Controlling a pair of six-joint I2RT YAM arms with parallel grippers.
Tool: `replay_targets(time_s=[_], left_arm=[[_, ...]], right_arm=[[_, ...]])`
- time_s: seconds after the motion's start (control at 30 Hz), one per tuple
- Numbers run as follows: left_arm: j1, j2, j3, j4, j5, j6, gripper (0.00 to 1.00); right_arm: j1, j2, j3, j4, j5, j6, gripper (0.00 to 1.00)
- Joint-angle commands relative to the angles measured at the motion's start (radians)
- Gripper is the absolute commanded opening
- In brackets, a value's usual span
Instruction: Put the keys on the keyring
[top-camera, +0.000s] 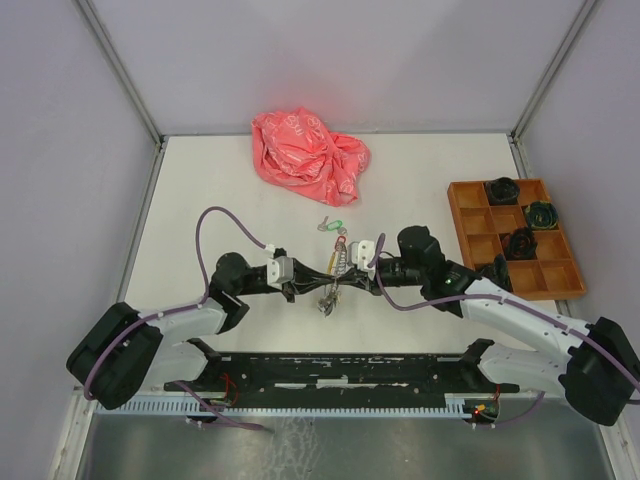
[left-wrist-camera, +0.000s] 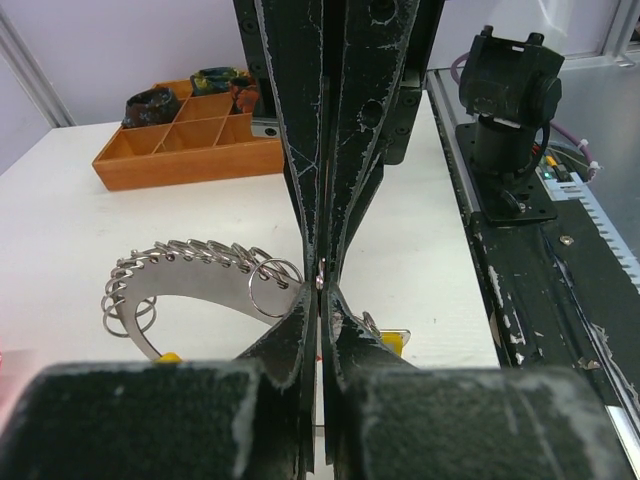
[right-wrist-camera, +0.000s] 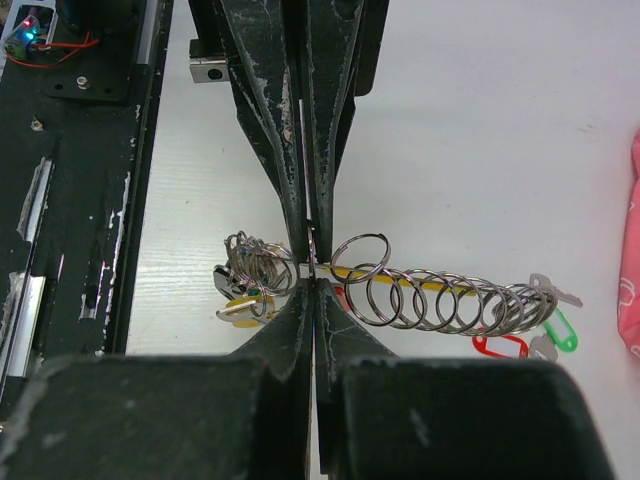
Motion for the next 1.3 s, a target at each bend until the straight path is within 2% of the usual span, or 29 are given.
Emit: replay_targets(time_s=[0.0, 0.13, 0.43, 1.27], left_arm=[[-0.001, -0.007, 0.028, 0.032, -0.023, -0.007, 0.03], [-0.001, -0.032, 0.021, 0.006, -0.063, 0.014, 0.03], [-0.001, -0.022, 0.024, 0.008, -0.051, 0.008, 0.03], [-0.001, 0.011, 0.027, 0.058, -0.025, -0.026, 0.03]], right_arm=[[0.01, -0.059, 0.002, 0.105, 0.008, 0.005, 0.01], [0.01, -0.078, -0.002, 0.072, 0.006, -0.004, 0.01], [0.01, -0.095, -0.013, 0.078, 0.012, -0.002, 0.01], [0.01, -0.091, -0.028, 0.205, -0.02, 0.051, 0.01]])
